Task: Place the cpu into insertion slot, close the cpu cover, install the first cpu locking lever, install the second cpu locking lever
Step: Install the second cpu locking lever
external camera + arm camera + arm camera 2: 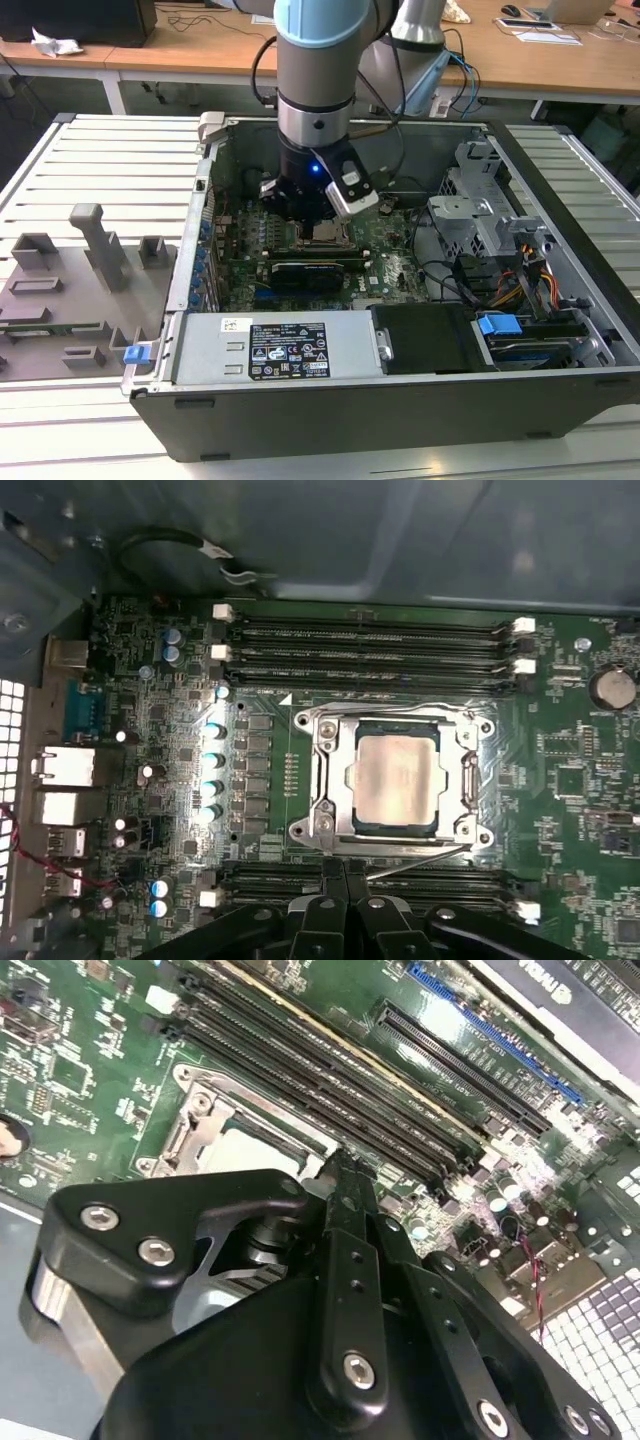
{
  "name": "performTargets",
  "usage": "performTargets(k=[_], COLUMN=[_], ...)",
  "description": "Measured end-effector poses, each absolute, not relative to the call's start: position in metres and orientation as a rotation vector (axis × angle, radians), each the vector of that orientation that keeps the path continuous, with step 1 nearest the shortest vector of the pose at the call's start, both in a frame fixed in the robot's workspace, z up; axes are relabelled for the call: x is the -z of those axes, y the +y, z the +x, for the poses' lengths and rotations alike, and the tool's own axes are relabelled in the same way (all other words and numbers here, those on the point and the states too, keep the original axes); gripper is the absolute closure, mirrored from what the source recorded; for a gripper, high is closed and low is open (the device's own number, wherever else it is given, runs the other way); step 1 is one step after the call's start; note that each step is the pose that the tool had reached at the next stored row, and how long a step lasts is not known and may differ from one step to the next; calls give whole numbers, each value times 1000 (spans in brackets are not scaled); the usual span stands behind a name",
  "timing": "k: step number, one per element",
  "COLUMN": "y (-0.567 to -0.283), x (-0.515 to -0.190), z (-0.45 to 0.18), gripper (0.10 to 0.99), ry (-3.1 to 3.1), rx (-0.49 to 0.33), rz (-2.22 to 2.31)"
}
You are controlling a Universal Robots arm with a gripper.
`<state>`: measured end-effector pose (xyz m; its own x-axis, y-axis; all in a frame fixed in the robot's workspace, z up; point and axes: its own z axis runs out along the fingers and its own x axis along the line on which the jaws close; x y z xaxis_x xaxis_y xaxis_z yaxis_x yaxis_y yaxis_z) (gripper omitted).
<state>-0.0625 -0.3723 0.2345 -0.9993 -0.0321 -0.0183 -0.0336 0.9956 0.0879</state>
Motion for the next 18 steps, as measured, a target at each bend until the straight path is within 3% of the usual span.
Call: performTargets(k=[18], y=[-375], x=[-220], z=[-70], gripper=[980], ry=[3120], rx=[-153], rz=[-53])
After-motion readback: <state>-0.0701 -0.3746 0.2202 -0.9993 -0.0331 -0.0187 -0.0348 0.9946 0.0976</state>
